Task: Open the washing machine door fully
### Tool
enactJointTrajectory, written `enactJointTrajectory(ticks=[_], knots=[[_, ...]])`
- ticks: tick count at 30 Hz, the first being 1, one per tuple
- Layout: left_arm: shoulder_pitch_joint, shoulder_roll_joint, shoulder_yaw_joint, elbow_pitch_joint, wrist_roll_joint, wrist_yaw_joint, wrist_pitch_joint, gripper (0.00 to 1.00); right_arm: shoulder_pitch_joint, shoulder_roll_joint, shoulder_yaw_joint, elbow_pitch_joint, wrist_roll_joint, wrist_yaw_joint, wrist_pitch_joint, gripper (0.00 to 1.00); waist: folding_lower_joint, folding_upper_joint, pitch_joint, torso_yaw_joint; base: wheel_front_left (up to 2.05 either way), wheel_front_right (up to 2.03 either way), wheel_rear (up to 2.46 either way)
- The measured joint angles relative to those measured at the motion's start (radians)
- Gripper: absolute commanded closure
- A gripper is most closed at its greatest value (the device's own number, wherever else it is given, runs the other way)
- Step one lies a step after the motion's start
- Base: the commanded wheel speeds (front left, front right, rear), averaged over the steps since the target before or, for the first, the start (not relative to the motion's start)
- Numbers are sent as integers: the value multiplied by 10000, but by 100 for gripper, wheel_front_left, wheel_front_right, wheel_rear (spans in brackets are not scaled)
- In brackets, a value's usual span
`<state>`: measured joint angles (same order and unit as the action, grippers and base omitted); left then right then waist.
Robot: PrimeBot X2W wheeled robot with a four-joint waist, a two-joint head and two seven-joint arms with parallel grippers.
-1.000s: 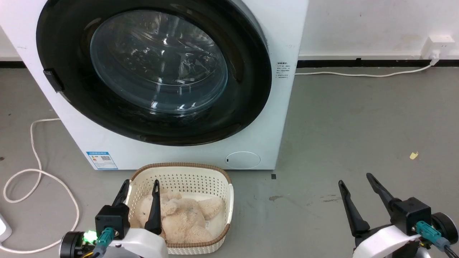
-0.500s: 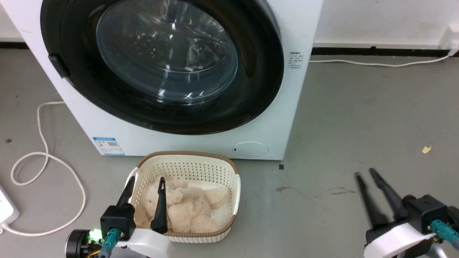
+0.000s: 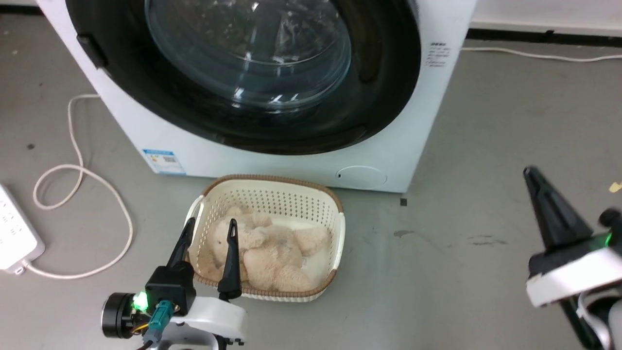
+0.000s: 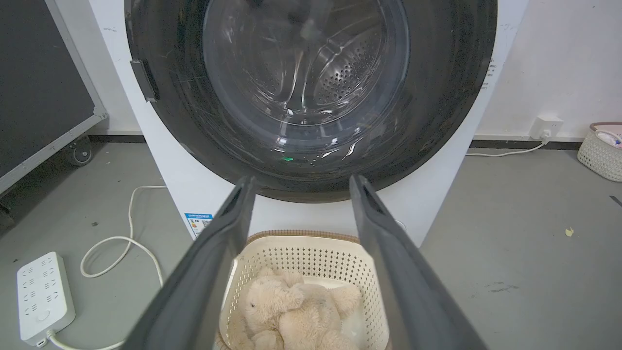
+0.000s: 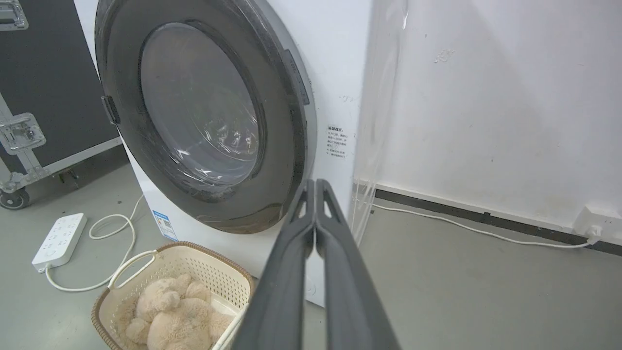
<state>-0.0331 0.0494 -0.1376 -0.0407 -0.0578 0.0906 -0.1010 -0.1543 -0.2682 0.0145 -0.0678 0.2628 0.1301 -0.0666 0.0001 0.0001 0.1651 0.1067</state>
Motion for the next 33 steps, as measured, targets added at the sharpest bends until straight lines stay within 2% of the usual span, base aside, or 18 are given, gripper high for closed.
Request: enactJointTrajectory(ticks=[6, 18, 19, 23, 24, 33], knots=[[-178, -2, -178, -75, -73, 134, -92, 0, -791, -184, -102, 67, 869, 0, 291, 100, 0, 0, 303, 201, 0, 0, 0], [-569, 0, -621, -261, -176, 510, -372, 0, -3106, -151, -527, 1264, 3908, -2, 1862, 100, 0, 0, 1100, 661, 0, 0, 0], [-569, 0, -621, -261, -176, 510, -372, 0, -3106, -151, -527, 1264, 3908, -2, 1862, 100, 0, 0, 1100, 661, 0, 0, 0], [-694, -2, -784, -290, -247, 621, -435, 0, -3863, -25, -583, 1896, 4660, -2, 2422, 100, 0, 0, 1351, 763, 0, 0, 0], [-742, -2, -865, -385, -489, 721, -512, 0, -4442, 96, -683, 2477, 5254, -2, 2878, 100, 0, 0, 1522, 865, 0, 0, 0], [-934, 0, -1331, -481, -583, 924, -690, 0, -6418, 401, -1116, 4775, 6884, -4, 4272, 100, 0, 0, 1931, 1253, 0, 0, 0]])
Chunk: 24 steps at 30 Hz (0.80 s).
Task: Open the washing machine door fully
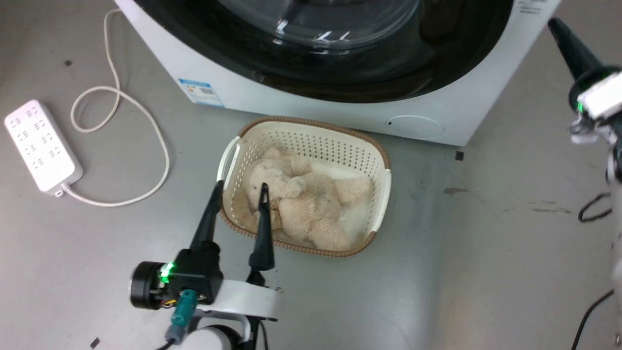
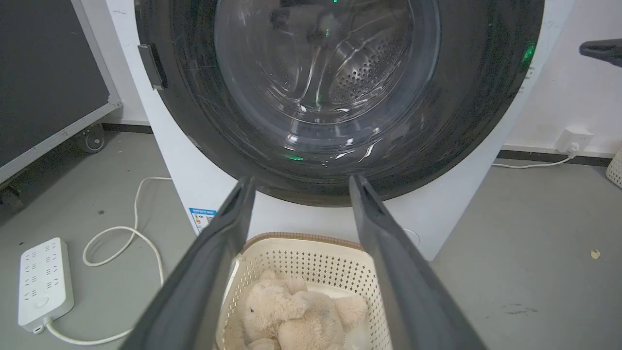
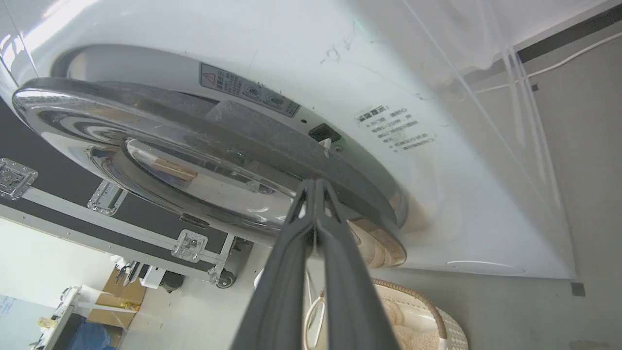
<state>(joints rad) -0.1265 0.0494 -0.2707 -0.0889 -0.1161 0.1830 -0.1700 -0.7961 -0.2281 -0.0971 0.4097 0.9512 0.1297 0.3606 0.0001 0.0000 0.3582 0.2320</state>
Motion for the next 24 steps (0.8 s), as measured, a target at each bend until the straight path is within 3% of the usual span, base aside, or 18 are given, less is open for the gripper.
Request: enactJointTrajectory(ticks=[4, 5, 8, 16, 24], knots=[[-109, -2, -303, -40, -42, 140, -90, 0, -1031, -84, -182, 1070, 426, 0, 454, 100, 0, 0, 229, 204, 0, 0, 0], [-257, -2, -619, -88, -119, 353, -173, 0, -2326, -343, -360, 2466, 1020, 0, 1296, 100, 0, 0, 511, 464, 0, 0, 0], [-334, -2, -752, -102, -194, 443, -257, 0, -3003, -454, -431, 3239, 1390, 0, 1883, 100, 0, 0, 674, 598, 0, 0, 0], [-523, 0, -1045, -128, -282, 667, -435, 0, -4436, -650, -522, 4412, 2148, 0, 2706, 100, 0, 0, 1036, 874, 0, 0, 0], [-691, 0, -1294, -144, -366, 882, -596, 0, -4896, -855, -573, 5221, 2915, 0, 3785, 100, 0, 0, 1097, 1020, 0, 0, 0]])
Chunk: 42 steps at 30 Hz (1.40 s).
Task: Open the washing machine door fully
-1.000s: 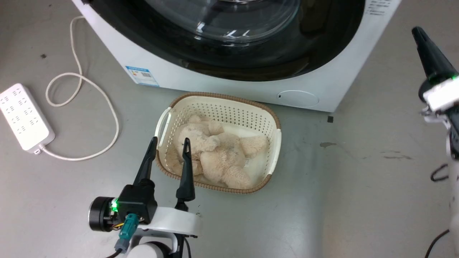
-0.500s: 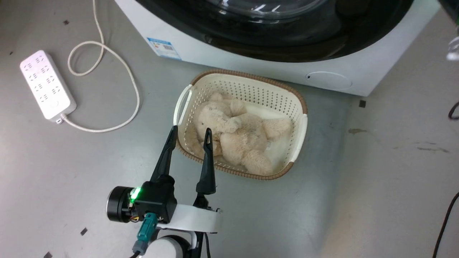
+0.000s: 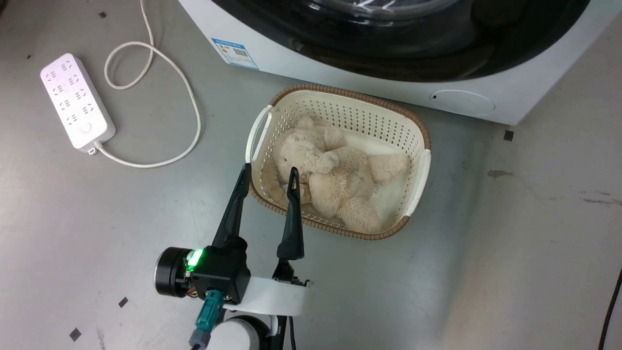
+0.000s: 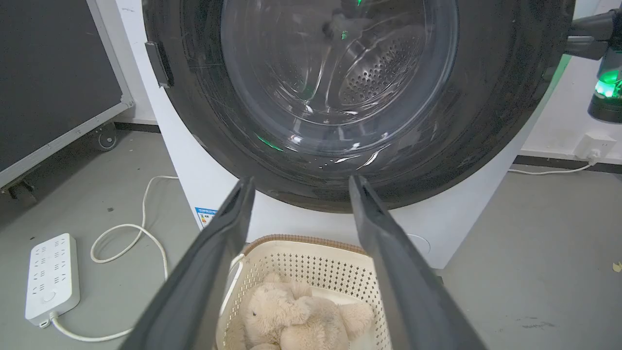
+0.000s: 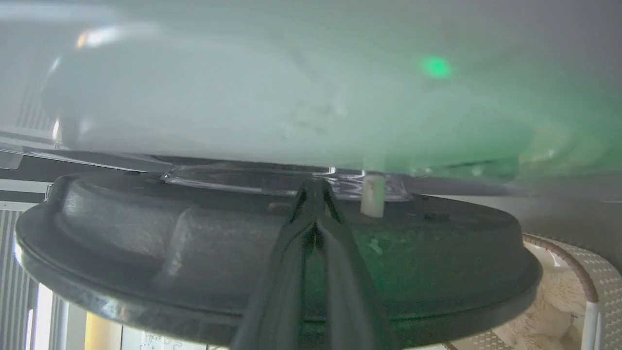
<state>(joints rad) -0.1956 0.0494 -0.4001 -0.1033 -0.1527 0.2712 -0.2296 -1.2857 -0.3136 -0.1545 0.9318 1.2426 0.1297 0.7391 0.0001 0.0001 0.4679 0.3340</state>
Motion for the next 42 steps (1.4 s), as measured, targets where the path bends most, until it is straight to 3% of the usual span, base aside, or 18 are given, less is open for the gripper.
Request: enactJointTrajectory(ticks=[5, 12, 13, 19, 20, 27, 33, 42], knots=[[-4, -2, -21, 58, 0, -2, -96, 0, 105, -15, -17, 169, 504, -2, 495, 100, 0, 0, -243, 8, 0, 0, 0], [169, -4, 207, 416, 6, -247, -267, 0, 1429, 345, 79, 466, 1114, 0, 1183, 100, -2, 0, -1307, -83, 0, 0, 0], [430, -4, 330, 487, 31, -408, -267, 0, 2006, 696, 173, 474, 1118, 0, 1344, 100, -3, 0, -1780, -122, 0, 0, 0], [777, -6, 531, 679, 115, -706, -267, 0, 3101, 1413, 514, 190, 1018, 0, 1816, 100, -3, 0, -2562, -217, 0, 0, 0], [995, -6, 665, 761, 199, -848, -267, 0, 3627, 1812, 633, -102, 1018, 0, 2021, 100, -3, 0, -2898, -260, 0, 0, 0], [1624, -2, 1198, 855, 453, -1250, -267, 0, 4972, 2468, 1120, -1016, 1085, 0, 2606, 100, -3, 0, -3620, -248, 0, 0, 0], [2268, 50, 1676, 849, 514, -1666, -267, 0, 5797, 2566, 2017, -1567, 1751, 0, 2750, 100, -2, -1, -4096, -161, 0, 0, 0], [2578, 100, 2234, 844, 627, -2104, -267, 0, 6314, 2592, 4387, -1985, 3379, 0, 1778, 100, -2, -1, -4354, -224, 0, 0, 0]])
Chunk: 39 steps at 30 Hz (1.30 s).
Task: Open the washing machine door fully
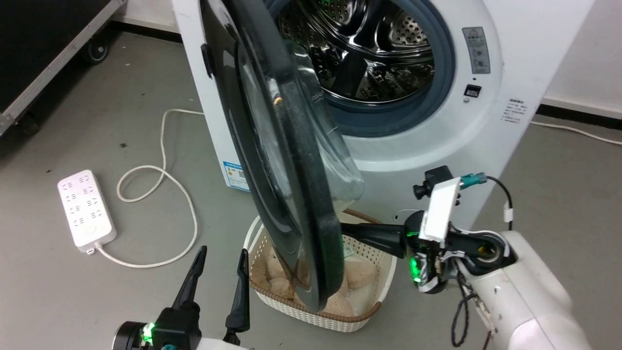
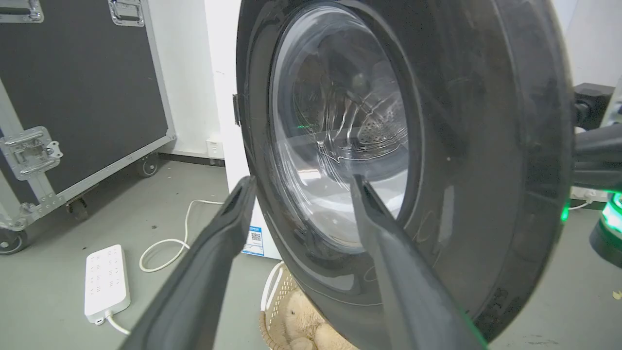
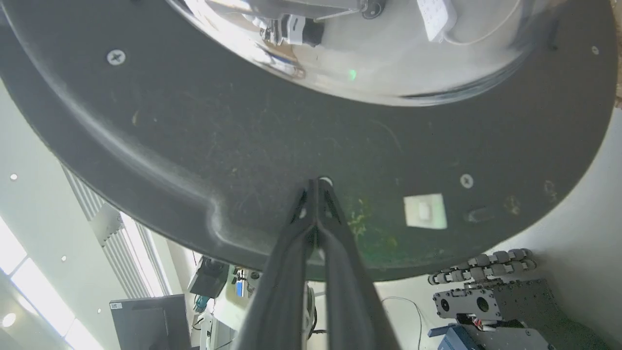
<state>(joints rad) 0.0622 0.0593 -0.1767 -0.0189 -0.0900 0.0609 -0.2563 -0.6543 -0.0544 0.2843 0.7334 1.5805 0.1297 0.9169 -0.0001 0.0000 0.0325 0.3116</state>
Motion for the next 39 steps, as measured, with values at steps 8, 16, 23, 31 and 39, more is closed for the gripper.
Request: enactJointTrajectory(ticks=[8, 16, 23, 31, 39], knots=[[73, -63, 305, 50, -190, -201, 0, 0, 377, 6, 600, -662, 470, 0, -1684, 0, 2, 0, -222, -434, 0, 0, 0], [70, -92, 813, -35, -441, -387, -2, 0, 1356, -2107, -320, -2920, -1718, 0, -5384, 0, 1, 1, -504, -1125, 0, 0, 0], [71, -98, 1241, -50, -1152, -443, -2, 0, 3337, -4383, 15, -5781, -6631, 2, -9854, 0, 0, 0, -612, -1821, 0, 0, 0], [205, -104, 1450, -50, -1043, -550, -2, 0, 5329, -3557, -1883, -6508, -11568, 2, -11587, 0, 1, 1, -616, -2551, 0, 0, 0], [491, -102, 1348, -19, -729, -546, -2, 0, 7211, -1233, -2851, -7697, -13998, 2, -11729, 0, 0, 0, -581, -2840, 0, 0, 0]])
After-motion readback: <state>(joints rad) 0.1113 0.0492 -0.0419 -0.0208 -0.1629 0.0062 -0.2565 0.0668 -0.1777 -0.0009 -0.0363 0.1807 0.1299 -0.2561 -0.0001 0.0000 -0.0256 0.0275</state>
